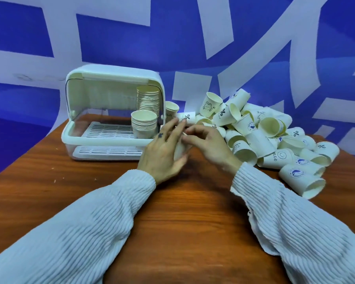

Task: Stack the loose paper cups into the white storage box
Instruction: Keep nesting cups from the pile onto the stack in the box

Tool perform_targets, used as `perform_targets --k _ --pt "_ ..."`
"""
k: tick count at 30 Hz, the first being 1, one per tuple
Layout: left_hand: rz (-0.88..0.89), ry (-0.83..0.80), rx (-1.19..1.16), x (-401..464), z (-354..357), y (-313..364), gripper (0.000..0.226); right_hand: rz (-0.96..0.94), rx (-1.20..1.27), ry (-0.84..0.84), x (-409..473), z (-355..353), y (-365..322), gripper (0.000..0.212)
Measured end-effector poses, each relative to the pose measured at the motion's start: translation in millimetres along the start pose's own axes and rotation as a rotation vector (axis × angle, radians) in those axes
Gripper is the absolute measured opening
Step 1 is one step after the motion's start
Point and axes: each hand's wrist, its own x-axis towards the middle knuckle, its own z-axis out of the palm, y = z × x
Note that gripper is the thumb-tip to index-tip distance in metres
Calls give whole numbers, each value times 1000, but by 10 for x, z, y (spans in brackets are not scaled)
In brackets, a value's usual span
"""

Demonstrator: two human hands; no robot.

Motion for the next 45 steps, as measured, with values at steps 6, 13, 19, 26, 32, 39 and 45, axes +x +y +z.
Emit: perform_targets --k 6,13,19,26,32,39,45 --pt "-25 -15 -10 -25 39 31 85 145 -490 127 -63 -765 100 35" --pt "47 -67 -59 -34 75 93 84 205 -1267 -120 -344 -1273 413 29" --pt "-38 63 -103 8 -73 70 79 -186 -913 340 -207 -1078 279 17" --pt "-396 450 -205 95 -533 -169 79 -239 -386 453 433 -235 -330 8" --pt "-574 645 -244 26 -768 -417 78 -257 -428 413 1043 300 -566 14" --pt "-611 587 -217 29 -759 -405 77 -120 -838 129 1353 611 -488 24" --pt "-612 497 -213 21 -718 -392 76 -33 -972 25 1325 792 -275 28"
